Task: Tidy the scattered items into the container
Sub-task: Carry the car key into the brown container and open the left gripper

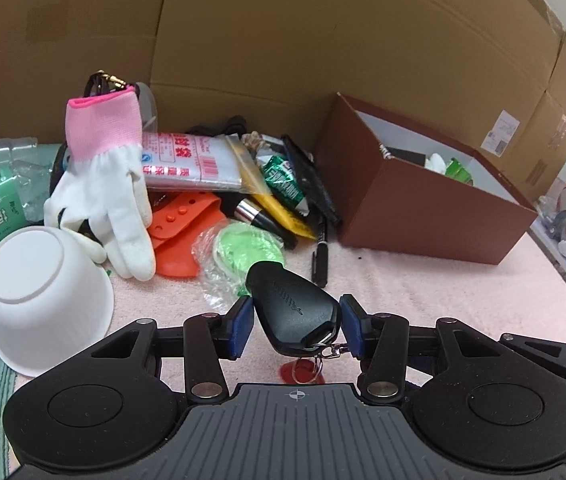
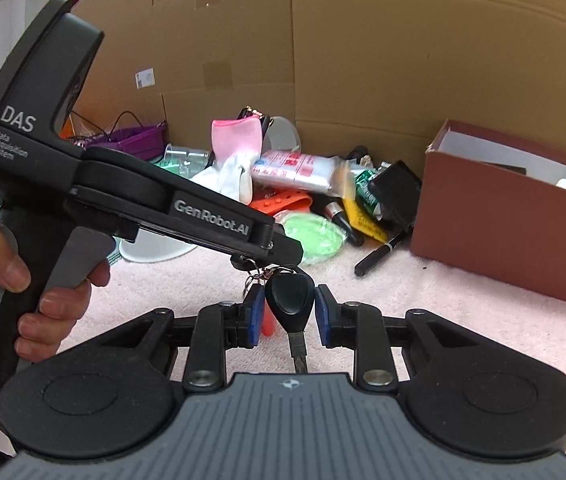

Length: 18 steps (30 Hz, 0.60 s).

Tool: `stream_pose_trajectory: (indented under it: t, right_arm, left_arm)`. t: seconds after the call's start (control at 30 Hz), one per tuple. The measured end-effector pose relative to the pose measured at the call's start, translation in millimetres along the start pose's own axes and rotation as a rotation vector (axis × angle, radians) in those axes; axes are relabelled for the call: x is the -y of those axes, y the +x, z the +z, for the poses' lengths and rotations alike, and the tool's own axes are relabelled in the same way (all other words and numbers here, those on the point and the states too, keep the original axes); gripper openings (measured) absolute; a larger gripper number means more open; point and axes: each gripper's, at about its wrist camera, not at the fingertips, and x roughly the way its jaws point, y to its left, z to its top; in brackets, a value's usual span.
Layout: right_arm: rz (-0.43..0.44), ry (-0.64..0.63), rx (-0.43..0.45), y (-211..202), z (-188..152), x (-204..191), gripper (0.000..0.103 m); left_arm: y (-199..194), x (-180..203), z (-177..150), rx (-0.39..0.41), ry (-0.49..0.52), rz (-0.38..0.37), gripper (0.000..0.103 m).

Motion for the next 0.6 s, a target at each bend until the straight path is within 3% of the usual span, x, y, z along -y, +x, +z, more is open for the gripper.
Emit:
stream_pose_trajectory:
  t: [0.6]
  right_arm:
    - [-0.143,0.083,0.151,-48.0,28.8,63.9,0.031]
  left_arm:
    - [13.6,97.3,67.5,0.063,0.146,-0.181,0.048]
